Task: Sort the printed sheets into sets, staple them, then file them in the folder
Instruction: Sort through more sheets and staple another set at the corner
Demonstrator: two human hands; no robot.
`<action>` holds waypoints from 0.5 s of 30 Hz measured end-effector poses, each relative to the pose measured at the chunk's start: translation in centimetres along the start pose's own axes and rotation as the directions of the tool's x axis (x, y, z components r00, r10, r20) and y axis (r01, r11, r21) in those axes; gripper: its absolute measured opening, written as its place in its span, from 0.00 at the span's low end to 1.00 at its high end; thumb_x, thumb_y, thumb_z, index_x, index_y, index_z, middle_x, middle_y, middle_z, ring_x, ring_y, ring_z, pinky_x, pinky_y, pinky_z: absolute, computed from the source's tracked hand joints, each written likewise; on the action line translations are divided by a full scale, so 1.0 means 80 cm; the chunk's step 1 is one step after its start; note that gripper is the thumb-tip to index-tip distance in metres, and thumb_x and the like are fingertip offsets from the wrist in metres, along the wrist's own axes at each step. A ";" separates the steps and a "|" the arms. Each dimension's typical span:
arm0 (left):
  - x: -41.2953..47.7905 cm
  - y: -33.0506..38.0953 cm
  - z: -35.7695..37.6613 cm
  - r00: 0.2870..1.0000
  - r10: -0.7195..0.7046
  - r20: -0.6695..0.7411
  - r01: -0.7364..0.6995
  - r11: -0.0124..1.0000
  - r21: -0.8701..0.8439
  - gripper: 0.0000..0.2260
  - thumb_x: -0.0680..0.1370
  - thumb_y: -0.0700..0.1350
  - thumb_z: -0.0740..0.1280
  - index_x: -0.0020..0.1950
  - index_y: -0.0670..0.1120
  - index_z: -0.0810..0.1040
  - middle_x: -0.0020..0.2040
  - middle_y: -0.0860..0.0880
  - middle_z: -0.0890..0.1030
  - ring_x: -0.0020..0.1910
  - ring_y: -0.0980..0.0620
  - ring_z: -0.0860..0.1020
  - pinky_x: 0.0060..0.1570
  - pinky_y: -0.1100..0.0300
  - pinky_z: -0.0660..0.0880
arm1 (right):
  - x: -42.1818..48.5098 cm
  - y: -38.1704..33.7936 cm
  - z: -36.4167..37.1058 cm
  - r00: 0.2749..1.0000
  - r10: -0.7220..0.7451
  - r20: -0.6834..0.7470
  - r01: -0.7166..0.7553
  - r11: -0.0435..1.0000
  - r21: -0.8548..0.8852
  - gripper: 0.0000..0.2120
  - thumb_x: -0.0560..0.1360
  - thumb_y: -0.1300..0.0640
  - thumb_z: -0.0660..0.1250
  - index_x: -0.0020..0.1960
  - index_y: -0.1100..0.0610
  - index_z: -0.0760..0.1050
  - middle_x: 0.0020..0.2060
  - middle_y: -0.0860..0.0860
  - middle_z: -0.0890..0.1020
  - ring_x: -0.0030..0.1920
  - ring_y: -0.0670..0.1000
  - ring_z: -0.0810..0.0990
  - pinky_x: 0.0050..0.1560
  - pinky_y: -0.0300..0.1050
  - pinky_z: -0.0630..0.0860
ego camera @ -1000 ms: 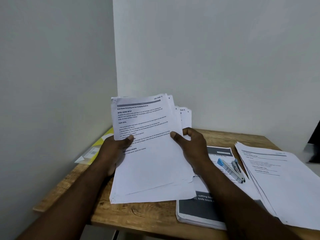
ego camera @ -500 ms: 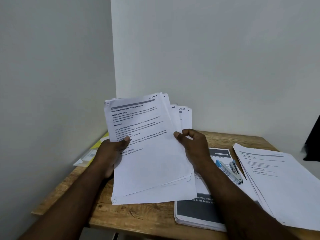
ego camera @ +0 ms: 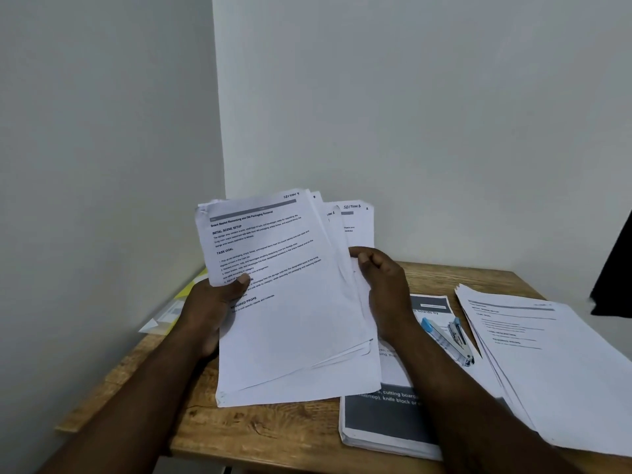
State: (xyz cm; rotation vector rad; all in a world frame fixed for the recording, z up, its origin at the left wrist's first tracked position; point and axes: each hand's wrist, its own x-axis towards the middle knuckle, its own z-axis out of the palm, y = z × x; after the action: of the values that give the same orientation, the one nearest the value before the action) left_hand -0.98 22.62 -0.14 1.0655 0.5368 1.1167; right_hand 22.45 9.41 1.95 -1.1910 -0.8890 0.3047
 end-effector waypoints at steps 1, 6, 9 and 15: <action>0.000 0.000 0.000 1.000 -0.003 0.000 0.003 1.000 0.000 0.13 0.80 0.34 0.69 0.64 0.43 0.82 0.62 0.44 0.86 0.61 0.44 0.84 0.54 0.53 0.81 | 0.000 -0.001 -0.001 0.999 -0.033 0.005 0.033 0.999 -0.026 0.13 0.83 0.63 0.66 0.57 0.49 0.86 0.56 0.44 0.87 0.62 0.48 0.83 0.68 0.48 0.76; 0.000 0.000 -0.002 1.000 -0.028 0.008 0.029 1.000 -0.006 0.14 0.81 0.33 0.68 0.65 0.43 0.81 0.60 0.44 0.86 0.58 0.45 0.85 0.50 0.53 0.83 | -0.005 -0.006 -0.004 0.992 -0.113 -0.055 0.109 0.992 -0.056 0.25 0.77 0.63 0.76 0.69 0.45 0.78 0.61 0.40 0.83 0.57 0.40 0.83 0.58 0.37 0.79; -0.001 0.000 -0.001 0.999 -0.039 0.029 0.039 0.999 -0.010 0.15 0.81 0.33 0.67 0.67 0.42 0.79 0.61 0.44 0.86 0.58 0.45 0.86 0.48 0.54 0.84 | -0.004 -0.006 -0.005 0.991 -0.083 -0.108 0.080 0.996 -0.031 0.32 0.73 0.62 0.81 0.71 0.43 0.74 0.62 0.42 0.83 0.61 0.44 0.83 0.65 0.47 0.81; 0.001 -0.001 -0.002 0.999 -0.038 0.013 0.039 0.999 -0.011 0.14 0.81 0.34 0.68 0.65 0.43 0.81 0.61 0.44 0.86 0.60 0.43 0.85 0.53 0.51 0.81 | -0.003 -0.007 -0.004 0.991 -0.062 -0.121 0.059 0.998 -0.027 0.30 0.72 0.62 0.81 0.69 0.46 0.75 0.57 0.42 0.85 0.56 0.42 0.85 0.62 0.49 0.82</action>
State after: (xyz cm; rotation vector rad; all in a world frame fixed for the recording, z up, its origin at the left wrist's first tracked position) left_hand -1.08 22.73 -0.27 1.0481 0.5387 1.0775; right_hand 22.39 8.81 2.27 -1.1890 -0.8217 0.1712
